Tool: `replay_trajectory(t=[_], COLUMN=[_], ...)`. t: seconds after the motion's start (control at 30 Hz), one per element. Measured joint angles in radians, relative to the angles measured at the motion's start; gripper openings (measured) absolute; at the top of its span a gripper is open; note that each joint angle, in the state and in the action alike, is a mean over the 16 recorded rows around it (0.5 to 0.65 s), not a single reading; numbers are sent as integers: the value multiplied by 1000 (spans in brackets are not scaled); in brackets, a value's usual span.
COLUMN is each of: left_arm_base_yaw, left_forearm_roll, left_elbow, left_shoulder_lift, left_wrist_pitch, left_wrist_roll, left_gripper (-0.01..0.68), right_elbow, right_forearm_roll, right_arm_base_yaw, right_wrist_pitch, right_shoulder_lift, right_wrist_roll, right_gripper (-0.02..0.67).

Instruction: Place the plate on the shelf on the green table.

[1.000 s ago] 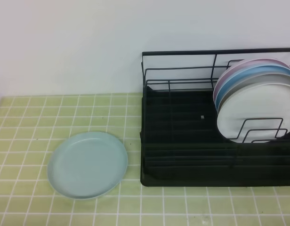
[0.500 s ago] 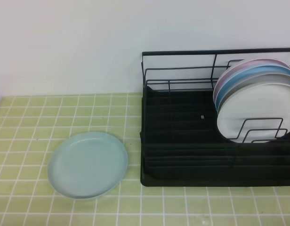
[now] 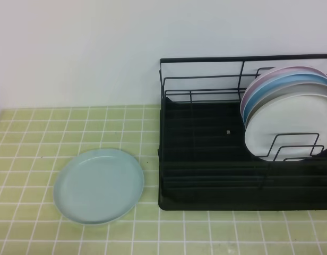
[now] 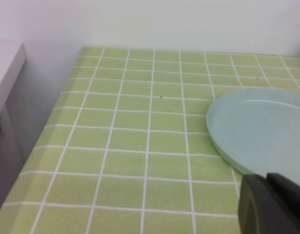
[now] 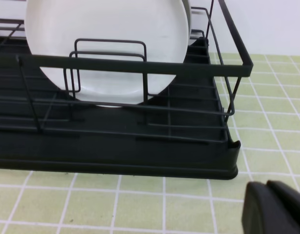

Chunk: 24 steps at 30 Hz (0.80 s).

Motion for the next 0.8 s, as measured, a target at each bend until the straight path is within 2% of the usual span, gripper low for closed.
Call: replay_trajectory(t=[0.8], left_arm_base_yaw=[0], left_forearm_roll=[6], left_elbow=[0], left_shoulder_lift=[0], left_wrist_pitch=[-2], left_wrist_roll=[1], left_gripper=[-2], right_elbow=[0], right_forearm_roll=[-33], right_arm_base_yaw=[0], right_wrist_pitch=[-30], right_shoulder_lift=[1], right_wrist_roll=[-7], right_gripper=[-4])
